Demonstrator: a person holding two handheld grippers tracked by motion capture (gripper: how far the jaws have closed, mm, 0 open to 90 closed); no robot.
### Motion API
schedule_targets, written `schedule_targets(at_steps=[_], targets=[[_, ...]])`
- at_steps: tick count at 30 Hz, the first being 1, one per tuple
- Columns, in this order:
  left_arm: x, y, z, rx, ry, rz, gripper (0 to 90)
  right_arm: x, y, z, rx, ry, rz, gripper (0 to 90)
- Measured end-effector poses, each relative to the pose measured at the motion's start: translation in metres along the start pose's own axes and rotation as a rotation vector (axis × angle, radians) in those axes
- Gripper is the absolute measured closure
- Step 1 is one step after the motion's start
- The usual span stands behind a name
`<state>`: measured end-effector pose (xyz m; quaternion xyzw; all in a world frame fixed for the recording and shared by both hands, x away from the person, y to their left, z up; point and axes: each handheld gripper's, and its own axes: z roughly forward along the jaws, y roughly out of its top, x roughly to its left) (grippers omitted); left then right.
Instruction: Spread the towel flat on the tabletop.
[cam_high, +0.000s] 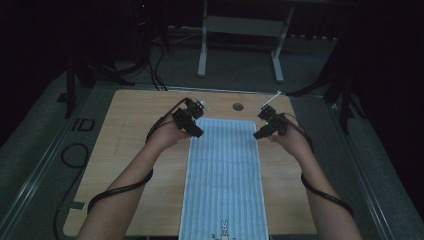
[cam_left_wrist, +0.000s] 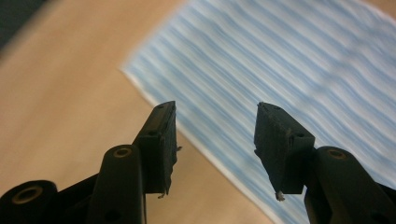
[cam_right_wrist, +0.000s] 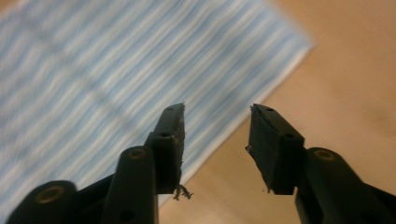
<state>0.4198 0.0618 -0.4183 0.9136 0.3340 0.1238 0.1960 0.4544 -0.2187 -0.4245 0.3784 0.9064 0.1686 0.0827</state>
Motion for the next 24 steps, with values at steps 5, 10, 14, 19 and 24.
schedule_targets(at_steps=[5,10,14,19,24], targets=[[-0.030,-0.035,0.027,0.000,-0.117,0.038,47.5,0.028,-0.042,0.031,0.054,0.056,-0.065,53.3],[-0.054,-0.069,0.044,0.036,-0.175,0.090,47.5,0.046,-0.077,0.041,0.059,0.088,-0.085,53.8],[-0.060,-0.082,0.060,0.073,-0.191,0.090,47.5,0.058,-0.097,0.050,0.089,0.083,-0.106,53.9],[-0.062,-0.085,0.071,0.073,-0.205,0.074,44.3,0.061,-0.102,0.060,0.128,0.060,-0.125,51.7],[-0.064,-0.079,0.076,0.049,-0.207,0.059,43.8,0.048,-0.105,0.060,0.134,0.053,-0.106,50.7]])
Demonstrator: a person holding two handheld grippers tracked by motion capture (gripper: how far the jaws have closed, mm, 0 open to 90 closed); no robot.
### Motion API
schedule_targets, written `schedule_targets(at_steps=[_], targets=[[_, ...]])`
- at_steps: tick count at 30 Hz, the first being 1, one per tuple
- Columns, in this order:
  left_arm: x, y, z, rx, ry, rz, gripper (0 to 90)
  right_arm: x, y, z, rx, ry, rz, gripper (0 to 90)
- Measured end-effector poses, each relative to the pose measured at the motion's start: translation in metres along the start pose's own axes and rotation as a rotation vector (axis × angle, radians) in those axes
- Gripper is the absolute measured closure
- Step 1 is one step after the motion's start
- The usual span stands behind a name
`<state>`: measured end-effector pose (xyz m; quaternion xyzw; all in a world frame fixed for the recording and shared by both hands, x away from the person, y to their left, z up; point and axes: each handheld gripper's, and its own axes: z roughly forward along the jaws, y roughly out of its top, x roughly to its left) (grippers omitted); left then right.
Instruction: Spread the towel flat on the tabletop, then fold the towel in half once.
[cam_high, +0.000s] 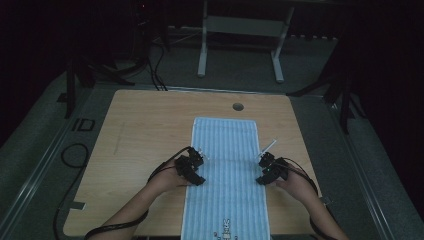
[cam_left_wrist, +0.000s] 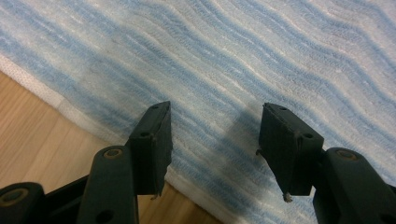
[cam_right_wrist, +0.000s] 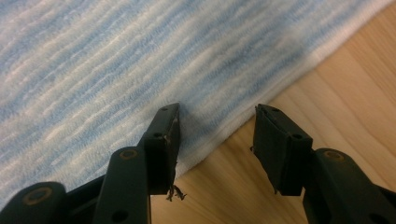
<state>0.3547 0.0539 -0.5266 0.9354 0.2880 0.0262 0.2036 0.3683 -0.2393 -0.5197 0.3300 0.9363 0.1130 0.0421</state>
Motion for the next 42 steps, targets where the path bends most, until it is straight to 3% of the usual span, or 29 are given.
schedule_targets(at_steps=[5,12,17,20,24,25,29,33,37,42], targets=[[-0.004,0.013,0.006,-0.005,-0.001,0.016,43.8,-0.014,-0.008,-0.003,0.025,-0.008,0.030,50.7],[-0.016,0.025,0.012,0.009,0.005,0.059,42.4,-0.020,-0.018,-0.007,0.070,-0.007,0.048,51.2],[-0.017,0.029,0.006,0.011,0.002,0.080,42.4,-0.022,-0.019,-0.012,0.079,-0.011,0.024,51.2],[-0.009,0.032,-0.006,-0.008,0.030,0.064,42.4,-0.031,-0.012,-0.023,0.047,0.001,0.040,52.5],[0.013,0.039,-0.020,-0.006,0.080,0.018,42.4,-0.048,0.005,-0.037,0.048,-0.034,0.057,54.8],[0.013,0.039,-0.020,-0.006,0.080,0.018,42.4,-0.048,0.005,-0.037,0.048,-0.034,0.057,54.8],[0.036,0.049,-0.028,-0.008,0.130,-0.052,42.4,-0.065,0.026,-0.044,0.038,-0.060,0.086,54.8],[0.047,0.057,-0.026,0.006,0.156,-0.078,42.4,-0.075,0.037,-0.040,0.043,-0.074,0.110,54.8],[0.063,0.070,-0.013,0.058,0.208,-0.110,42.4,-0.088,0.055,-0.029,0.079,-0.080,0.134,56.2],[0.066,0.076,-0.002,0.055,0.190,-0.133,42.4,-0.091,0.068,-0.014,0.104,-0.044,0.161,56.4]])
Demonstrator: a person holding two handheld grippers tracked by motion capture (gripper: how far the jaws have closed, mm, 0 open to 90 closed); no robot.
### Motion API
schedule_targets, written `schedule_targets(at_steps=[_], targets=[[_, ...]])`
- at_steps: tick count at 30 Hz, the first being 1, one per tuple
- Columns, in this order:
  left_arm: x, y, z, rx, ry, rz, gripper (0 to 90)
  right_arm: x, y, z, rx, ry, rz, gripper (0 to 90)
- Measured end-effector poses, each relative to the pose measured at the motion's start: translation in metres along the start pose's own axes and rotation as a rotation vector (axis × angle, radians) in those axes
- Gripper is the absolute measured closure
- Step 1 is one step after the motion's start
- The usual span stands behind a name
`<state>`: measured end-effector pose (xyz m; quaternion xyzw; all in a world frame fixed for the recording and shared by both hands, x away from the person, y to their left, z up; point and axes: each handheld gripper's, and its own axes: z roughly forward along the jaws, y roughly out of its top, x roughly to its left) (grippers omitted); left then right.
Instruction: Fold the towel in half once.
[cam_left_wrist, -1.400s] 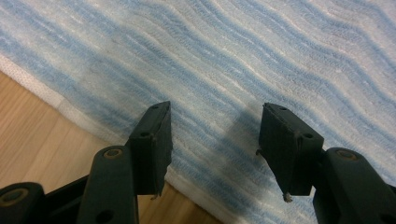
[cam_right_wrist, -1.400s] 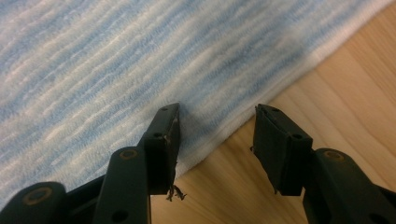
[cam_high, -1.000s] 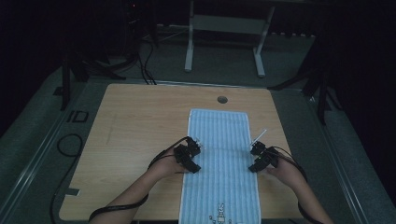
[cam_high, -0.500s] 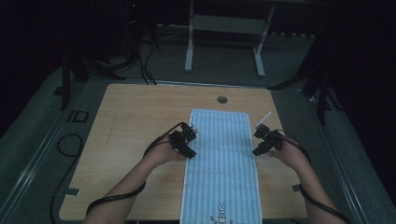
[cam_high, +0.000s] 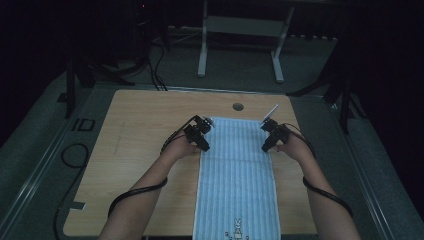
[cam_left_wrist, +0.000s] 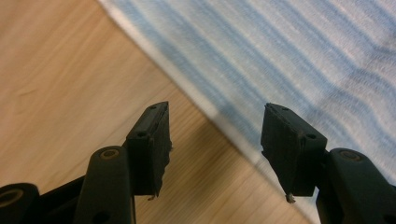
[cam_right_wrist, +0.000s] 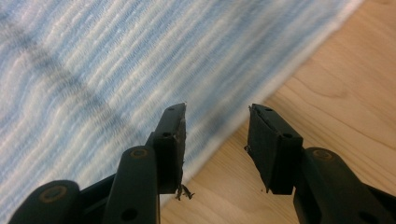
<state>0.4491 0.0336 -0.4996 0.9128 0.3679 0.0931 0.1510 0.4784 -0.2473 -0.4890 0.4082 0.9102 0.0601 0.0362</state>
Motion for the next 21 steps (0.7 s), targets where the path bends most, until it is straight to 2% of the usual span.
schedule_targets(at_steps=[2,5,9,11,14,18,20,21], targets=[[-0.002,0.001,0.006,0.017,0.004,0.008,42.4,0.001,0.002,0.006,0.022,-0.014,0.003,56.2],[-0.002,0.000,0.013,0.028,0.000,-0.001,42.5,-0.001,0.002,0.014,0.049,-0.012,0.017,56.0],[-0.004,-0.002,0.021,0.048,-0.008,0.008,43.5,-0.002,0.000,0.025,0.113,0.016,0.018,55.7],[-0.006,-0.003,0.023,0.037,-0.017,0.007,43.9,-0.005,-0.002,0.026,0.108,0.030,0.031,56.9],[-0.006,-0.003,0.023,0.018,-0.045,0.007,48.6,-0.004,-0.004,0.026,0.097,0.027,0.025,65.9],[-0.011,-0.003,0.023,-0.006,-0.098,0.027,70.2,0.003,-0.002,0.026,0.108,0.034,-0.015,83.3],[-0.012,-0.003,0.023,-0.004,-0.117,0.022,81.2,0.005,0.000,0.026,0.114,0.030,-0.023,85.3],[-0.013,-0.002,0.023,-0.003,-0.111,0.015,85.5,0.005,0.000,0.025,0.117,0.026,-0.027,85.6]])
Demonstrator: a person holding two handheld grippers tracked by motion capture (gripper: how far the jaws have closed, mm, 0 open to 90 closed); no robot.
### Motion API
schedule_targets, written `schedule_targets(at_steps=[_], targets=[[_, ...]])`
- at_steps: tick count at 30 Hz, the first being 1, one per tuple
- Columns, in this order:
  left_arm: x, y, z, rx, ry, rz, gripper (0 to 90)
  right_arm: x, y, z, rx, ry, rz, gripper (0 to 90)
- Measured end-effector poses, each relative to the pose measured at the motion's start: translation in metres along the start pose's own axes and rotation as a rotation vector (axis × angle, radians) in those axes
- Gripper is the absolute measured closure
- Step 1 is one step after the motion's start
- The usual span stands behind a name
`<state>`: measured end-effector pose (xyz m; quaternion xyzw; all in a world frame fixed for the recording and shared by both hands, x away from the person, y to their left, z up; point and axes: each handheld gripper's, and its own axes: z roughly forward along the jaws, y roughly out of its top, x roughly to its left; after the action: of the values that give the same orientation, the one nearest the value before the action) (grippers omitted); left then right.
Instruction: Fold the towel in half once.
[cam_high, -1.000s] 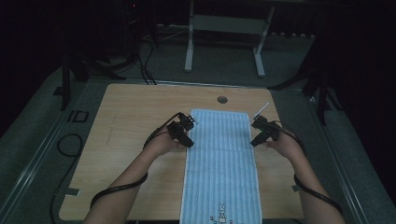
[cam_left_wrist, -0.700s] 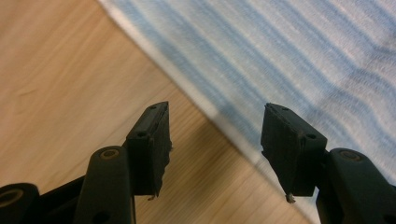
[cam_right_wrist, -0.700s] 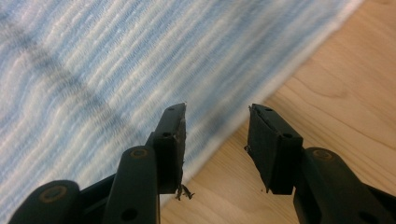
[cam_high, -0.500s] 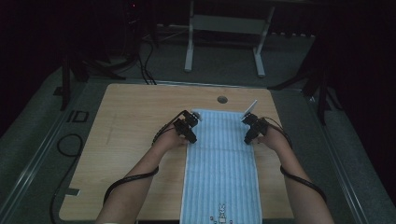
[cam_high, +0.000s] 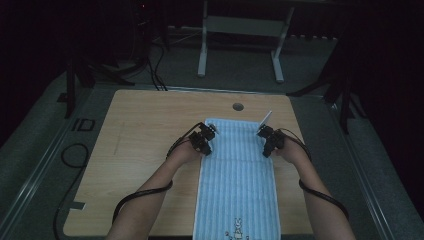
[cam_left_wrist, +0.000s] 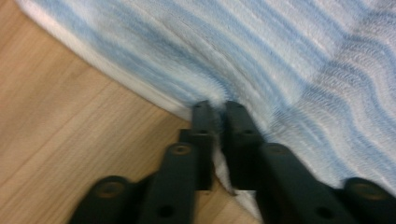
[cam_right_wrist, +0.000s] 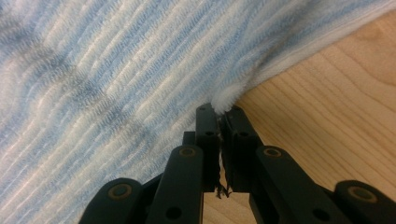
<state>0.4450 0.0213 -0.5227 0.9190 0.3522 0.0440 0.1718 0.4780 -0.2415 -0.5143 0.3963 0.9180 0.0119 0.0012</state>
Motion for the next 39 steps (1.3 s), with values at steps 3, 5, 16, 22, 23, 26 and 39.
schedule_targets(at_steps=[3,5,16,22,23,26,39], targets=[[0.001,0.000,-0.002,-0.002,0.013,-0.003,87.5,0.000,0.001,-0.002,-0.011,-0.010,0.014,86.0],[0.002,-0.001,-0.010,-0.032,0.022,-0.016,87.6,-0.001,0.000,-0.007,-0.029,-0.016,0.010,86.0],[-0.006,-0.006,-0.077,-0.161,0.099,0.018,87.4,0.011,-0.017,-0.074,-0.192,-0.048,-0.033,86.0],[-0.028,-0.029,-0.094,-0.192,0.090,0.058,87.3,0.032,-0.045,-0.087,-0.241,-0.052,-0.118,85.9],[-0.036,-0.039,-0.095,-0.187,0.080,0.067,87.3,0.037,-0.052,-0.087,-0.248,-0.048,-0.128,85.9],[-0.057,-0.059,-0.091,-0.178,0.059,0.109,87.2,0.058,-0.080,-0.073,-0.267,-0.038,-0.152,85.8],[-0.101,-0.112,-0.055,-0.093,-0.011,0.176,86.4,0.098,-0.138,-0.018,-0.244,0.044,-0.170,83.2]])
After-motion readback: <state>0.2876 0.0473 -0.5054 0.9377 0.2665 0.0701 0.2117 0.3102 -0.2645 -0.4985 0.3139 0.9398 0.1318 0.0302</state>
